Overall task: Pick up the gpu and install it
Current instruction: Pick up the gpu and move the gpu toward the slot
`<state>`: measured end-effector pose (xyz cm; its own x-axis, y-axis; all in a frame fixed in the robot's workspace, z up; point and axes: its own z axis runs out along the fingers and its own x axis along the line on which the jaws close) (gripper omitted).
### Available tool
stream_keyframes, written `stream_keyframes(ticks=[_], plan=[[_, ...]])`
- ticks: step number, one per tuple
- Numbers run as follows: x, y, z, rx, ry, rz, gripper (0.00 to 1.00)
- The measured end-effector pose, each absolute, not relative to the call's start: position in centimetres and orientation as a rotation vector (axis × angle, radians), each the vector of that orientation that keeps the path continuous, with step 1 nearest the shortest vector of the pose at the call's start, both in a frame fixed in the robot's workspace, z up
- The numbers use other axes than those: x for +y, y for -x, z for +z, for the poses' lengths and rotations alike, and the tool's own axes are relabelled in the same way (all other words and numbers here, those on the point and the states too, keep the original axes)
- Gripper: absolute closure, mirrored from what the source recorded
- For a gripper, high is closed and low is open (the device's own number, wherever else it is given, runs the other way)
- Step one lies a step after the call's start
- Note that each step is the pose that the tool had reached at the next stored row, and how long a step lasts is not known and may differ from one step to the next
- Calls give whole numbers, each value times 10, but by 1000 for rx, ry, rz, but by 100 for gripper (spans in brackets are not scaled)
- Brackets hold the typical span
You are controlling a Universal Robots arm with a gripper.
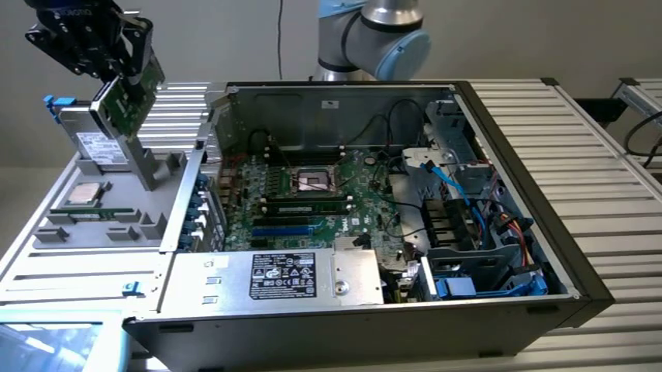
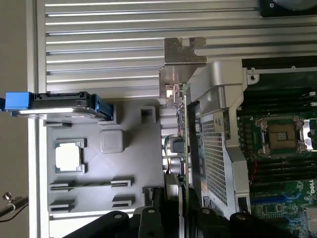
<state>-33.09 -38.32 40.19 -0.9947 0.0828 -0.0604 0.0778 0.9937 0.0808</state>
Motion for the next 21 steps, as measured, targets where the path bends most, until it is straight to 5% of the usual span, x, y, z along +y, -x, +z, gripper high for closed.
stream_keyframes(ticks=[21], plan=[[-386,247,422,3119,-128,115,71]])
